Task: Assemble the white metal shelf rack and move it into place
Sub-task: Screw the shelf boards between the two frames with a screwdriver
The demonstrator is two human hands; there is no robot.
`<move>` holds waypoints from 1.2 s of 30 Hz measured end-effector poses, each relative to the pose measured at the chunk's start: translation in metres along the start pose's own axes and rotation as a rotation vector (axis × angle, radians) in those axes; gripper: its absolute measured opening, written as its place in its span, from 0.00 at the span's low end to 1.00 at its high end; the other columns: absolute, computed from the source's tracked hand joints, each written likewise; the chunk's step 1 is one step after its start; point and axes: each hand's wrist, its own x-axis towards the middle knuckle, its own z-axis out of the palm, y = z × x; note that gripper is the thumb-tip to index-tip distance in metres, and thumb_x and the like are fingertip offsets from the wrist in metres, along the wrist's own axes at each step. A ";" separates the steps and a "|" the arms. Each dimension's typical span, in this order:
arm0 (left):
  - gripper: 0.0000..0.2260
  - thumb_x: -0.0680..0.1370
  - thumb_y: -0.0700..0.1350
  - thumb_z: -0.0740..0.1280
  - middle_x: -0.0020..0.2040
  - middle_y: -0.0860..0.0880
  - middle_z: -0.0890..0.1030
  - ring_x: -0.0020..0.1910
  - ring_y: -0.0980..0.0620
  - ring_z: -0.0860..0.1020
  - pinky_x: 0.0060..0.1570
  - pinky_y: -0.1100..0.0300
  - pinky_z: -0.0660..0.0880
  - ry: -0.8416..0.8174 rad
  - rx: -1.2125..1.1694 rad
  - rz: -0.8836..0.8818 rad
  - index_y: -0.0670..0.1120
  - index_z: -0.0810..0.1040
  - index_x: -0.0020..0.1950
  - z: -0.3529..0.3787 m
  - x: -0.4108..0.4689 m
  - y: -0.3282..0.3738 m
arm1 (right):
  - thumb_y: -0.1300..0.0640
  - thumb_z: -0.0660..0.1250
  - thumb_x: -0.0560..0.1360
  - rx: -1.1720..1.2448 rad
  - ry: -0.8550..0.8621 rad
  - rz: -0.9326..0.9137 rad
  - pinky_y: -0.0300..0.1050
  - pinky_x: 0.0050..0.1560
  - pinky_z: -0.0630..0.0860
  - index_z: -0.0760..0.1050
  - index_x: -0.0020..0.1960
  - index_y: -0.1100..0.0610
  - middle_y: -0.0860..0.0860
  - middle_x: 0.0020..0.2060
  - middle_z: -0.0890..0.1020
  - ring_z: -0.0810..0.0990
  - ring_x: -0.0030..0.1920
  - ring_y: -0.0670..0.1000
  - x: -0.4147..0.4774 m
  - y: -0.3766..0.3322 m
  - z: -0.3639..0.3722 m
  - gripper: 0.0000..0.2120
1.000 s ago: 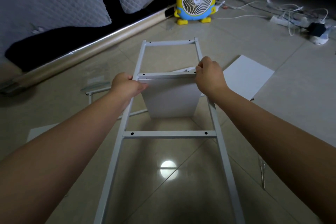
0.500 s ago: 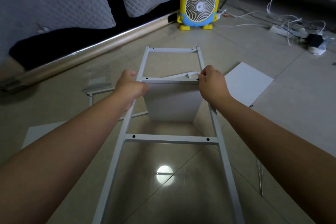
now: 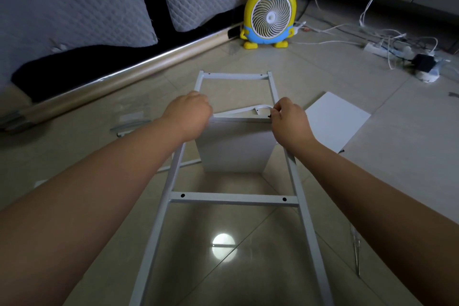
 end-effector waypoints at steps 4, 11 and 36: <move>0.09 0.80 0.43 0.59 0.58 0.45 0.76 0.57 0.43 0.75 0.50 0.55 0.72 -0.082 0.149 0.041 0.45 0.76 0.57 -0.004 0.004 0.002 | 0.61 0.53 0.81 -0.037 -0.019 -0.020 0.45 0.41 0.68 0.70 0.57 0.65 0.62 0.52 0.76 0.72 0.44 0.55 0.005 0.002 -0.003 0.12; 0.10 0.79 0.44 0.60 0.54 0.45 0.78 0.53 0.44 0.77 0.43 0.58 0.68 -0.117 0.174 0.041 0.44 0.78 0.55 -0.004 0.011 0.000 | 0.59 0.59 0.78 -0.241 -0.090 -0.227 0.39 0.48 0.64 0.77 0.57 0.62 0.59 0.56 0.75 0.73 0.54 0.55 0.016 -0.002 -0.019 0.12; 0.07 0.77 0.44 0.64 0.50 0.46 0.77 0.53 0.44 0.76 0.41 0.57 0.68 -0.133 0.095 -0.031 0.44 0.78 0.52 -0.013 0.019 0.004 | 0.66 0.61 0.73 -0.436 0.022 -0.670 0.49 0.38 0.72 0.77 0.40 0.69 0.66 0.37 0.77 0.77 0.37 0.64 0.025 0.019 -0.019 0.09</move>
